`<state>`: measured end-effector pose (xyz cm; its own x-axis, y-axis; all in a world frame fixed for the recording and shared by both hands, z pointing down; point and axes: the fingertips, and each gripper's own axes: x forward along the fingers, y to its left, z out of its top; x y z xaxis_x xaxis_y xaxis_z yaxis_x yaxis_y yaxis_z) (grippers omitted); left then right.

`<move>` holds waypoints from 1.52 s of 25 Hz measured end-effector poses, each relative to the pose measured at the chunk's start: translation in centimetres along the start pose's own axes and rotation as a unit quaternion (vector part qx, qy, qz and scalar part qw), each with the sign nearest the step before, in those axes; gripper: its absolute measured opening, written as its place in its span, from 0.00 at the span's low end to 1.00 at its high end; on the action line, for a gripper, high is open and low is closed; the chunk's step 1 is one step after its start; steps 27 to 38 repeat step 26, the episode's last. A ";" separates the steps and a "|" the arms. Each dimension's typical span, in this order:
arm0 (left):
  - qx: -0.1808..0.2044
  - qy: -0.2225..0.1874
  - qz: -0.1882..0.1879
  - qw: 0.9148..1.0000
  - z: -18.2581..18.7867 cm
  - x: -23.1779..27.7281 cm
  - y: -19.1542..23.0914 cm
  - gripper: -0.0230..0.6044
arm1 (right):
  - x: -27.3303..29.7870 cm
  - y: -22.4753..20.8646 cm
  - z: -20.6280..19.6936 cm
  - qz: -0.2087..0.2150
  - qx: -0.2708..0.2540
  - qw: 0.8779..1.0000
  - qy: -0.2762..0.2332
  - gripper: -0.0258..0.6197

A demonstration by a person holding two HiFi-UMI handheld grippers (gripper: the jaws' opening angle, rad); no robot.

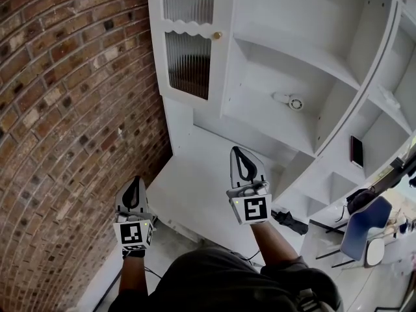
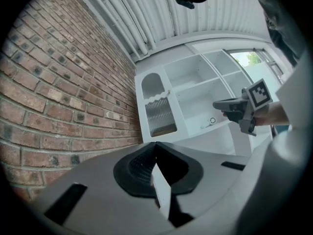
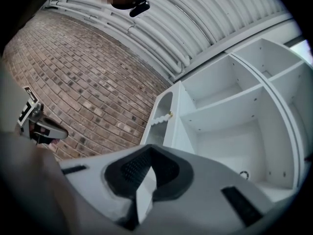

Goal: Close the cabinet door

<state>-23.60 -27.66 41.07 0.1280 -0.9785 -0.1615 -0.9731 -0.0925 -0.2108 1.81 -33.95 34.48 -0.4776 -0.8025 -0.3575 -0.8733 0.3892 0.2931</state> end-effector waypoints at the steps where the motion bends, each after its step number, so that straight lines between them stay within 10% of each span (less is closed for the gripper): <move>1: 0.000 0.000 0.000 1.000 0.0 0.0 0.0 0.04 | -0.1 0.2 -0.2 0.004 0.000 1.000 0.003 0.04; 38: 0.003 0.006 0.001 1.000 -0.4 0.2 -0.3 0.04 | -0.3 1.4 -1.9 0.028 0.020 0.999 0.020 0.04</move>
